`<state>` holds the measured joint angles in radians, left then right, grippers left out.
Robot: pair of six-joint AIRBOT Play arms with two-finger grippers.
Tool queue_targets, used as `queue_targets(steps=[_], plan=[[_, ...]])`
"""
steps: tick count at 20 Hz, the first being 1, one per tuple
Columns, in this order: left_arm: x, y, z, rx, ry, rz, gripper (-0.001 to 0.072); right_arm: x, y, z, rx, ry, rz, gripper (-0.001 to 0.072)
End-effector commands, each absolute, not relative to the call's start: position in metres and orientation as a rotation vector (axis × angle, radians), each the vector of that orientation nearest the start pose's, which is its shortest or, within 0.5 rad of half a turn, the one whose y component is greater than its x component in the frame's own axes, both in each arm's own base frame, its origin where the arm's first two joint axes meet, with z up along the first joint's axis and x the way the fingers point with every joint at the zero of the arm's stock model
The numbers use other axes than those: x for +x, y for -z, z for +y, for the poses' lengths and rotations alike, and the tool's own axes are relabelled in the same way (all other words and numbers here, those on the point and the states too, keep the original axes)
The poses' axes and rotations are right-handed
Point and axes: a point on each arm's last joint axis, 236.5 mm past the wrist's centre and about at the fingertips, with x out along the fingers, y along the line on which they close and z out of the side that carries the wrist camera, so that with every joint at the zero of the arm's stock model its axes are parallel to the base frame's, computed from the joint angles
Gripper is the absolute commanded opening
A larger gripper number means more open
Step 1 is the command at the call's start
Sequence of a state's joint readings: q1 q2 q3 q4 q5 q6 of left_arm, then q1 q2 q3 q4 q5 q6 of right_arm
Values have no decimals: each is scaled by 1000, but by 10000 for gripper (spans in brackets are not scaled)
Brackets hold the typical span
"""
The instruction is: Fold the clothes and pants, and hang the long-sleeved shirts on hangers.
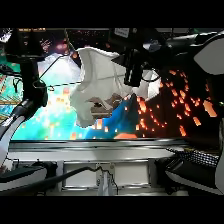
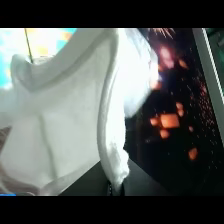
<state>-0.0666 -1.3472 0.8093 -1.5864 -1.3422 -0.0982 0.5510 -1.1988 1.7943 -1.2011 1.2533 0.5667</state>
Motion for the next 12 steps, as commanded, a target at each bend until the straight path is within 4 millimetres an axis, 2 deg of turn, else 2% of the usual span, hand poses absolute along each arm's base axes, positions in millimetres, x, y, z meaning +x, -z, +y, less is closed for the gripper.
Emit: queue_targets(steps=[1,2,4,5,6,8,9,10,11,12], plan=[[470,-271,38,-1678,499,-650,259,300,-313,293,-805,-1140,213,20],[462,-284,47,-1614,530,-675,79,300,-314,292,-776,-1126,232,20],[447,-309,52,-1455,570,-642,9,309,-310,284,-707,-1061,307,21],[441,-318,50,-1350,555,-581,9,313,-307,280,-675,-1027,343,21],[440,-320,48,-1240,500,-486,8,318,-305,275,-640,-990,377,21],[436,-288,64,-1055,203,-217,8,322,-306,273,-558,-946,416,22],[421,-272,87,-958,-4,-142,9,324,-309,274,-501,-927,427,22],[400,-275,103,-807,-138,-143,10,328,-315,276,-426,-900,432,22],[384,-288,104,-656,-177,-159,11,332,-320,277,-354,-875,434,22],[375,-299,91,-506,-151,-153,19,336,-327,279,-282,-852,432,22]])
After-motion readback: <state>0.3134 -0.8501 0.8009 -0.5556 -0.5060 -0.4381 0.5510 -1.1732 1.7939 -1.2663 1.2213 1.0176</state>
